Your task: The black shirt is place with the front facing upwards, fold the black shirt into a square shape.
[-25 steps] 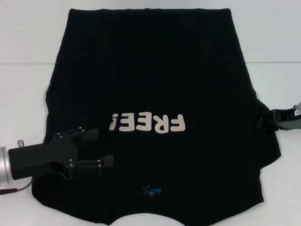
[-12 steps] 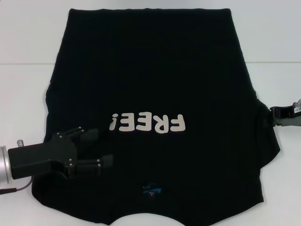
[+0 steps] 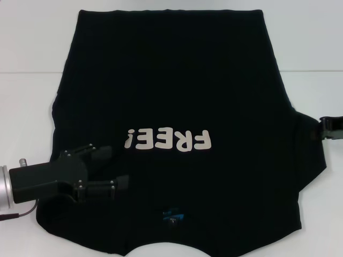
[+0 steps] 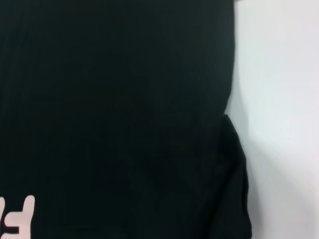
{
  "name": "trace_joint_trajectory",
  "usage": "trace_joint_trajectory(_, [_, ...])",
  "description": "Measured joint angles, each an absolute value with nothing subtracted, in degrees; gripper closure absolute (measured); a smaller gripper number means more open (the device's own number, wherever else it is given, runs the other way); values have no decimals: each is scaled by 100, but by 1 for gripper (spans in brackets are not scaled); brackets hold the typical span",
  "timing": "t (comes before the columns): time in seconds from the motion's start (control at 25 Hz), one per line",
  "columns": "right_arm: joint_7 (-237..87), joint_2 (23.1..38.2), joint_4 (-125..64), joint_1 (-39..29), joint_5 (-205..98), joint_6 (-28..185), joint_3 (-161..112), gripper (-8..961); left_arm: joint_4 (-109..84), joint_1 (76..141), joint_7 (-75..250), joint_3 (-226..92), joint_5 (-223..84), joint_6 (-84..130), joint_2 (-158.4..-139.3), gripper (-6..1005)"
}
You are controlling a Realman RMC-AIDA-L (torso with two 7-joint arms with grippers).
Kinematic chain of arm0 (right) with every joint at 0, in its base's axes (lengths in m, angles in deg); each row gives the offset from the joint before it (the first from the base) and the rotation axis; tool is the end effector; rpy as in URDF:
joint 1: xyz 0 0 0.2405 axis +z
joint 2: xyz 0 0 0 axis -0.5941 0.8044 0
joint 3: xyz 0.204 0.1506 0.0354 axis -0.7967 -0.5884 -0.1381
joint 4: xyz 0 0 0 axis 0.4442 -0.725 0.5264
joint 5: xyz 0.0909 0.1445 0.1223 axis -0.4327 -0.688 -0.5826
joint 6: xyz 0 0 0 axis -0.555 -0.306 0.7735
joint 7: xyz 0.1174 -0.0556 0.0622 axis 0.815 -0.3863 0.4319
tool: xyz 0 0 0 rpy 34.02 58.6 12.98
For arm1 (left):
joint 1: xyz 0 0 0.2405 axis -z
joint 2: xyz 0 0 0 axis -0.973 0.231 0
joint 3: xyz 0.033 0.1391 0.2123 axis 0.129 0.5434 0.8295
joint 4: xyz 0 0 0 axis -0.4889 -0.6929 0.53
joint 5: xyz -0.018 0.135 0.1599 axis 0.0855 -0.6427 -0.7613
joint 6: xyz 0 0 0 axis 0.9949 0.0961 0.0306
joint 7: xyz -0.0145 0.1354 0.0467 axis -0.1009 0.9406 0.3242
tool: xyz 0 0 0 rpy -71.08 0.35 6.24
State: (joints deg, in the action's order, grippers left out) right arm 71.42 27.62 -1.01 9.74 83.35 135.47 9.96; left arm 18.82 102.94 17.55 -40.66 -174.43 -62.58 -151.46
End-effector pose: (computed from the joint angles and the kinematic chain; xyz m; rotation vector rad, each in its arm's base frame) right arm 0.2955 0.4254 0.0523 -1.9812 1.6607 -0.0017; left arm -0.2974 0.3013 0.0113 -2.6491 -0.6150 -0.7575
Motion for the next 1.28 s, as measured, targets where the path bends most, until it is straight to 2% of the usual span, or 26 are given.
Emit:
trace_joint_trajectory(0.36, [6992,2679,674,704,8311,14304,462,906,1882,10310,1755,-4066,-17453,-6255,-15146,49])
trace_joint_trajectory(0.76, [6705,2630,1019,762,8082,14776,271,895,1882,10311,1732,-4067,-17462,-6246,-15140,49])
trace_joint_trajectory(1.0, [6589,2775,729,1112,8076,14747,651,888,1883,10318,1689,-4067,-17468,-6247,-15138,49])
trace_joint_trajectory(1.28, [6431,3015,490,1459,7954,14660,976,880,1881,10318,1631,-4080,-17444,-6262,-15137,50])
